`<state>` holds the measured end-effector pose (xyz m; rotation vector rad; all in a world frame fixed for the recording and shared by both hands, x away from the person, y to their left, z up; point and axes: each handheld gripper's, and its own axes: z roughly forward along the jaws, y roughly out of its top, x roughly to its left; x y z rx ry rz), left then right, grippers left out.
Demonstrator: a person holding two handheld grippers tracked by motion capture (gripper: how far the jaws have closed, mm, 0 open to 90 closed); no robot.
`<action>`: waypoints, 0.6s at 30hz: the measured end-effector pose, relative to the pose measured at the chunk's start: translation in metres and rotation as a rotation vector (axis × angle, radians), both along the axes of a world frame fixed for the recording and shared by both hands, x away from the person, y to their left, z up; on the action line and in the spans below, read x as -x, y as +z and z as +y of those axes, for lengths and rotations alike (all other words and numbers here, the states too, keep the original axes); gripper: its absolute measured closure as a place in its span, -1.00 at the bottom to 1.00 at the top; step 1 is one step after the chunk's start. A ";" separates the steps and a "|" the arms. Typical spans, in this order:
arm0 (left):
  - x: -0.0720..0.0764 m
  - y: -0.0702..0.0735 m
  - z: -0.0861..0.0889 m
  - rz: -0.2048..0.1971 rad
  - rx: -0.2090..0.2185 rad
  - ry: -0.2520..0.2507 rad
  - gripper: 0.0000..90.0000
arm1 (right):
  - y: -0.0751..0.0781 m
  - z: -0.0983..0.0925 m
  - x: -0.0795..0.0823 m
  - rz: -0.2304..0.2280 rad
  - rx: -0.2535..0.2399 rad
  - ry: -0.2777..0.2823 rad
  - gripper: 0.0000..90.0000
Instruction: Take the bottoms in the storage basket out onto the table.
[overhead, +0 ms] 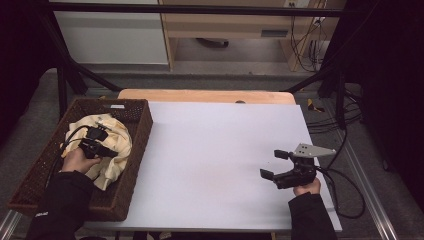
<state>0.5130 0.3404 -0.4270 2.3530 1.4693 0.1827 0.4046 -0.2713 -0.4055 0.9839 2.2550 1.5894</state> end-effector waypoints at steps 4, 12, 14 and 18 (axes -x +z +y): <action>0.000 0.003 -0.001 0.002 0.001 0.009 0.79 | 0.000 0.000 0.000 0.001 0.000 -0.001 -0.92; 0.003 0.010 0.001 -0.015 0.030 0.022 0.80 | 0.001 -0.001 0.000 -0.001 -0.004 -0.001 -0.92; 0.004 0.013 0.001 -0.022 0.026 0.012 0.80 | 0.001 -0.001 0.000 -0.001 -0.003 -0.001 -0.92; 0.006 0.017 0.003 -0.036 0.032 0.001 0.80 | 0.001 -0.001 0.001 0.000 -0.005 0.000 -0.92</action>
